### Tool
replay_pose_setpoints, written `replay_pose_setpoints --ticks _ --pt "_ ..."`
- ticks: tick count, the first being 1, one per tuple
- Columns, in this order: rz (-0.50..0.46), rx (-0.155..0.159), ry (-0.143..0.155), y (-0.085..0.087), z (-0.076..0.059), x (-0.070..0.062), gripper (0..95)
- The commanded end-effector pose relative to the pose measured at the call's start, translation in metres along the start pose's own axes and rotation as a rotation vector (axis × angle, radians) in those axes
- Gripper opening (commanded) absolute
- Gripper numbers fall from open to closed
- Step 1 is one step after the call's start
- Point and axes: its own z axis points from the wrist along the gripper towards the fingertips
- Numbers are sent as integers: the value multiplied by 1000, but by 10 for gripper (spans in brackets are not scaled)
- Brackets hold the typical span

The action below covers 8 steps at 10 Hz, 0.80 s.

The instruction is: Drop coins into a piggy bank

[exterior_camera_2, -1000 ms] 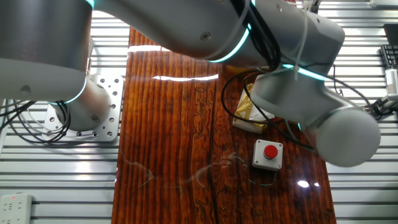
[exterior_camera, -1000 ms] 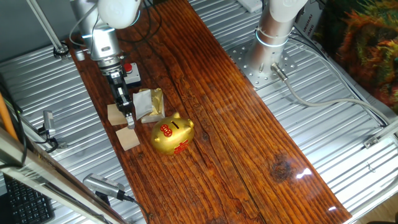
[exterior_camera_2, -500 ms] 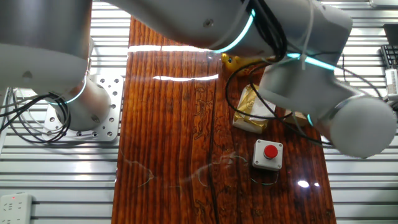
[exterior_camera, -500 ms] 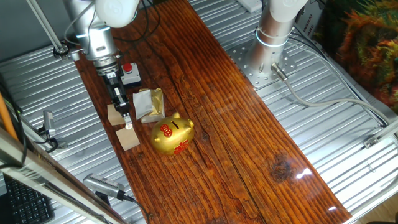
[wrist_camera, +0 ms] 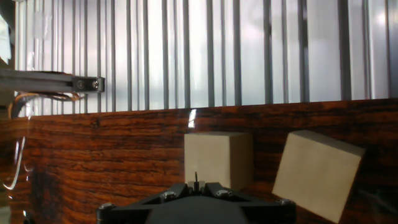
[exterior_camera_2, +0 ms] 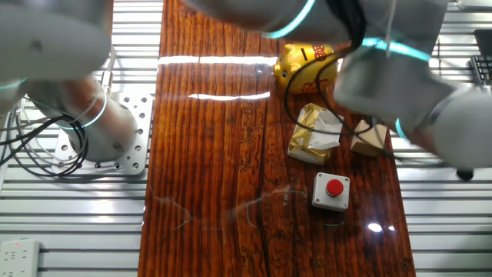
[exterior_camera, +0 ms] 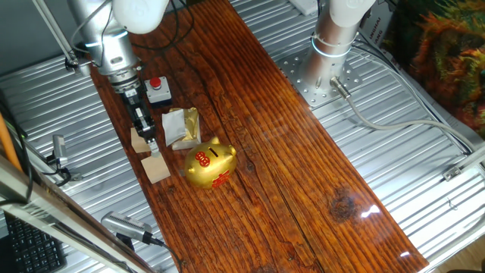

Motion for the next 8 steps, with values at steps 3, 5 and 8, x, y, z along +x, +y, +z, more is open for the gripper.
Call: replay_pose_setpoints --ticks 3,5,8 --pt "-1 121 23 40 -17 9 0" --pt "12 146 12 57 -22 19 0" --pt "33 172 -4 74 -25 31 0"
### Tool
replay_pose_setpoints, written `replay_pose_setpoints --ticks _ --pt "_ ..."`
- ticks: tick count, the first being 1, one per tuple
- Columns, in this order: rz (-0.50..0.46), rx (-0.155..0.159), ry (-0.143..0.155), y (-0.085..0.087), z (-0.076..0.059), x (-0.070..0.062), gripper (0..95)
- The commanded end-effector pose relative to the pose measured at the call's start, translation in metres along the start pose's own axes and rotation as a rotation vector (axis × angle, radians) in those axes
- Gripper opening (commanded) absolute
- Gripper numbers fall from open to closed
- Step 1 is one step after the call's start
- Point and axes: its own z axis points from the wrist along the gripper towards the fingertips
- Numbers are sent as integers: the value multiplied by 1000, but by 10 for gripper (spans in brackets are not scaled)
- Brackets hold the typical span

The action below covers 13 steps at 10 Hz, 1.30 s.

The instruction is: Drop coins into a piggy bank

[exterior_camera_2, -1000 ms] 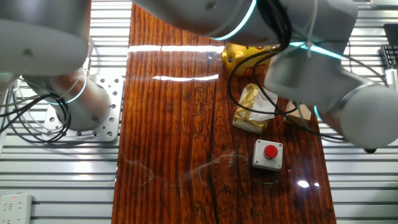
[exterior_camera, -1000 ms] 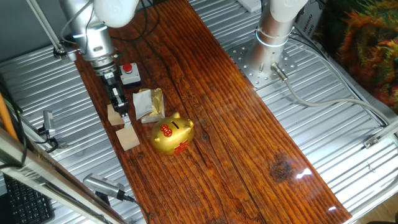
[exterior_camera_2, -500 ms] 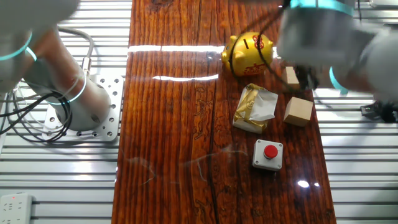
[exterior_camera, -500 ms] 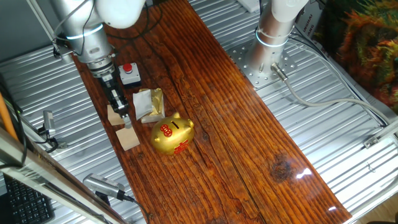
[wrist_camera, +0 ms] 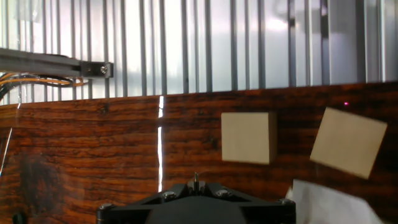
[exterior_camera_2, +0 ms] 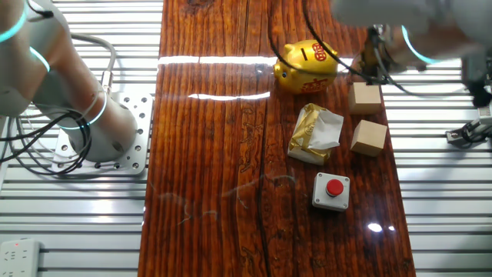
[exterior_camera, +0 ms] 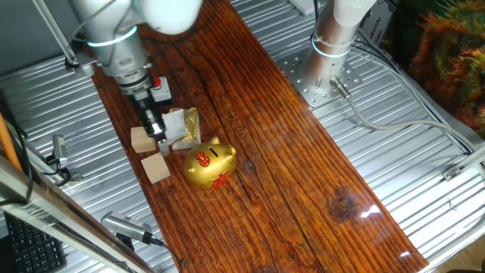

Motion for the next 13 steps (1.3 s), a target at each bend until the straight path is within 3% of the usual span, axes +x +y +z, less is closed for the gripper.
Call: replay_pose_setpoints --ticks 1,5,11,12,13 --pt "6 21 -6 9 -2 4 0" --pt "27 64 -17 22 -5 14 0" --pt "61 90 -45 35 -6 22 0" --pt "45 123 -34 35 -6 22 0" --pt "43 133 -34 35 -7 23 0"
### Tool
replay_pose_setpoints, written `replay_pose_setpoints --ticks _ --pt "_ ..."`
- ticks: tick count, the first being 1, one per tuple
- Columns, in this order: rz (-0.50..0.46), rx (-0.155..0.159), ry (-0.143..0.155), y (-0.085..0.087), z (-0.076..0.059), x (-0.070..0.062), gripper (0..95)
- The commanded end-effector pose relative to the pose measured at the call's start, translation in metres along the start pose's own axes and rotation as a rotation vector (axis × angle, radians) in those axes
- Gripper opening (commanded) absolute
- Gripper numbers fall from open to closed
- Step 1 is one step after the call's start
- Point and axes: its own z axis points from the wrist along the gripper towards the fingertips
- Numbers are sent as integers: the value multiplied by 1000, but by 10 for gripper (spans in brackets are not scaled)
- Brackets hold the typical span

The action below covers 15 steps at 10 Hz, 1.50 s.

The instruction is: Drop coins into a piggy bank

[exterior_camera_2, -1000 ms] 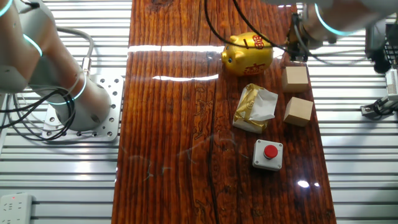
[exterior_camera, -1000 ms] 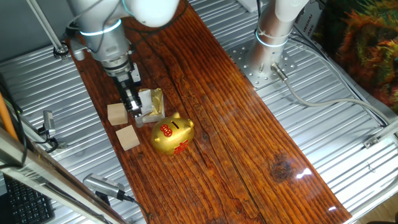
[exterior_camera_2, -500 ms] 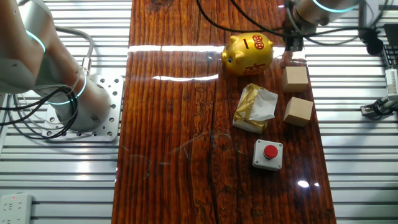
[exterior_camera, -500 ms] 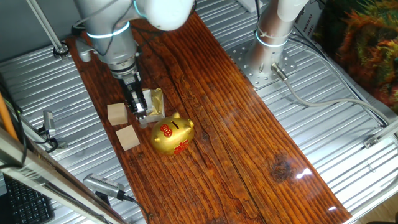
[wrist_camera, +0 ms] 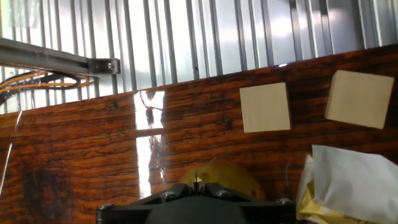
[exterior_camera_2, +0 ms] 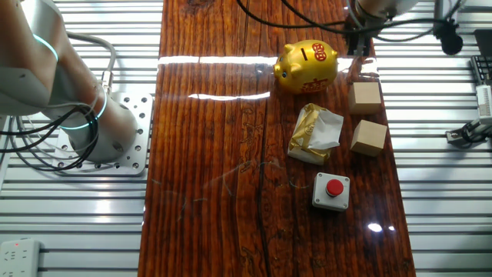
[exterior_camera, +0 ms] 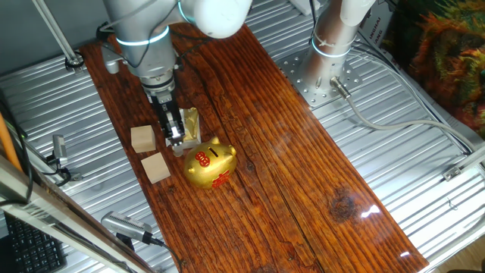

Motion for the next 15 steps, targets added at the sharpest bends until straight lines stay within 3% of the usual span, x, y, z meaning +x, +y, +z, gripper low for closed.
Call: replay_pose_setpoints --ticks 1,4,5,6,10,15 --pt "-11 34 10 0 -1 1 0" --pt "-57 114 -3 -5 -9 8 0" --pt "-100 159 -9 -7 -11 10 0" --pt "-103 166 -16 -7 -11 11 0" --pt "-107 125 -38 -8 -12 12 0" --pt "-152 120 -15 -12 -19 20 0"
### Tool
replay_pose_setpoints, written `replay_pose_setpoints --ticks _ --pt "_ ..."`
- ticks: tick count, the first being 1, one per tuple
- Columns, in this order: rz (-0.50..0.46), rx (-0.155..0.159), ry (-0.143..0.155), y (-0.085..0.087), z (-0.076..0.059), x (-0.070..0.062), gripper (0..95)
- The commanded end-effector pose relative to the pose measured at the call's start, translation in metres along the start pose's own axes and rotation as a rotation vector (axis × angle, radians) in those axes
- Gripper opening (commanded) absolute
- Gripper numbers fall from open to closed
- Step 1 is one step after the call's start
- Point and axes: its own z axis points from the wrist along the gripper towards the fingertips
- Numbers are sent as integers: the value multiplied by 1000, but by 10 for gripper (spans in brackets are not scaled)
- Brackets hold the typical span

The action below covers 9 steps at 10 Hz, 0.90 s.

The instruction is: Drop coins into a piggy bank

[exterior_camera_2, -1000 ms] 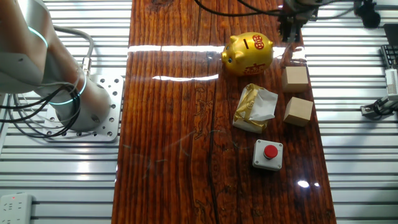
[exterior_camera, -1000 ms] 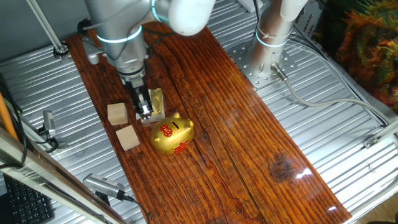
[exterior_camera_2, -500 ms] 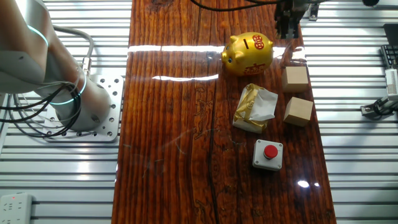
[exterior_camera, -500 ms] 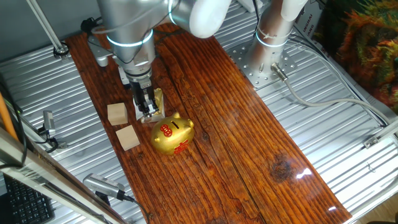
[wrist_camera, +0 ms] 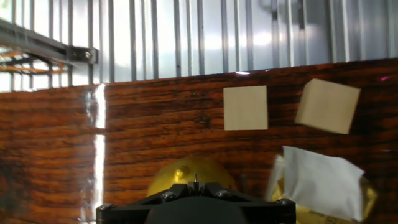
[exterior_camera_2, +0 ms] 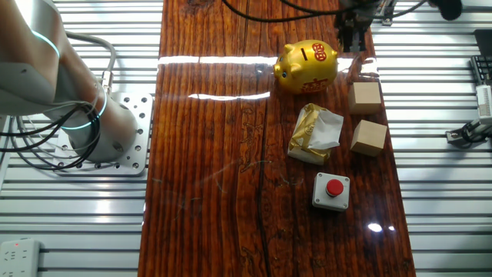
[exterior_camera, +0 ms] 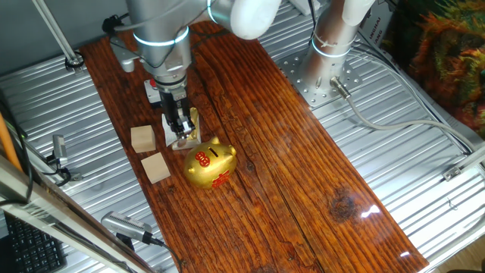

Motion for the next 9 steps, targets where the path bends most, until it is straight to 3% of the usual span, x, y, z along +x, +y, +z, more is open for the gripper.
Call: replay_pose_setpoints --ticks 1,4,6,7,9 --pt "-16 16 -2 -2 -3 5 0" --pt "-22 31 -2 -3 -3 6 0" --pt "-68 74 2 -3 -3 6 0" --pt "-106 129 8 -3 -3 6 0" --pt "-154 133 0 -3 -3 6 0"
